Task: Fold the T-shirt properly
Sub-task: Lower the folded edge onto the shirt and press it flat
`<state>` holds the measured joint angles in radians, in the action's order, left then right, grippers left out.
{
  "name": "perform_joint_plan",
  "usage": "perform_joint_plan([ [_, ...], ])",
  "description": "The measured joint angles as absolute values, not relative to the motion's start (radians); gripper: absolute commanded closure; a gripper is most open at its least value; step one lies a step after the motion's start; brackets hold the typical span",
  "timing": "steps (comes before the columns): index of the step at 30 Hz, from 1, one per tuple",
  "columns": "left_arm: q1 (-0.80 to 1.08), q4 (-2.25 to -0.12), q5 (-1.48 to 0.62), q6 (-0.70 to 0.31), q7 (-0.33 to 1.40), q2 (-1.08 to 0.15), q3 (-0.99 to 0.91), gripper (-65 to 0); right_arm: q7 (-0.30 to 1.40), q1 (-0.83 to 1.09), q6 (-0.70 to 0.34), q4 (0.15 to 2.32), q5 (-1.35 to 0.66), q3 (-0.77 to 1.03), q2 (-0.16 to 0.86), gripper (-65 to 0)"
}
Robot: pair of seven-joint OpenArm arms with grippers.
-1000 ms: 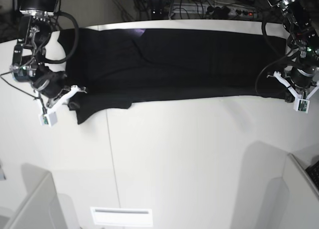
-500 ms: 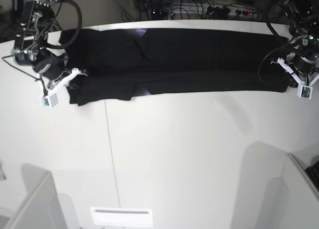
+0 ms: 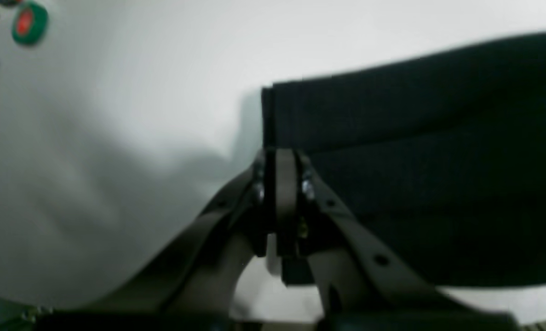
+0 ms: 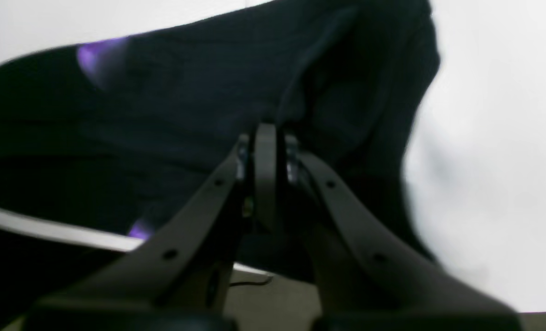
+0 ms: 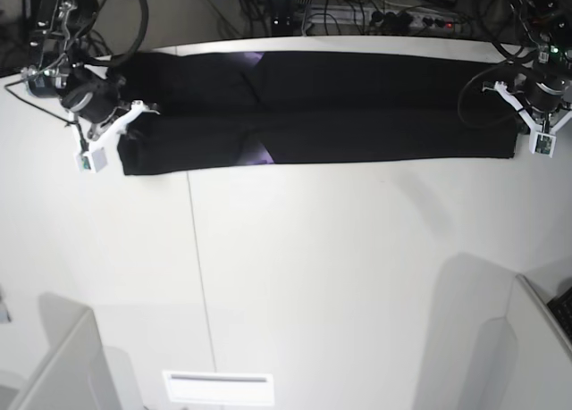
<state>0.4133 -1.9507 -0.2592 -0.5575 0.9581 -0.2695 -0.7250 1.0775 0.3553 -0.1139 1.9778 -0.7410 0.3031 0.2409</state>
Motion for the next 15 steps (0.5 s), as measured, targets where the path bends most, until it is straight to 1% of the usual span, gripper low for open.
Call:
perform_joint_plan([
  [2, 0.416, -1.95, -0.26, -0.558, 0.958, -0.271, -0.725, 0.0, 1.08, 0.368, -0.114, 1.983, -0.781, 0.303, 0.246, 0.0],
  [11, 0.416, -1.95, -0.255, -0.558, 0.954, -0.271, -0.725, 0.0, 1.062, 0.422, -0.114, 1.982, -0.778, 0.303, 0.237, 0.0],
  [15, 0.416, -1.948, -0.255, -0.558, 0.955, -0.271, -0.725, 0.0, 1.054, 0.422, -0.114, 1.981, -0.72, 0.299, 0.237, 0.0],
])
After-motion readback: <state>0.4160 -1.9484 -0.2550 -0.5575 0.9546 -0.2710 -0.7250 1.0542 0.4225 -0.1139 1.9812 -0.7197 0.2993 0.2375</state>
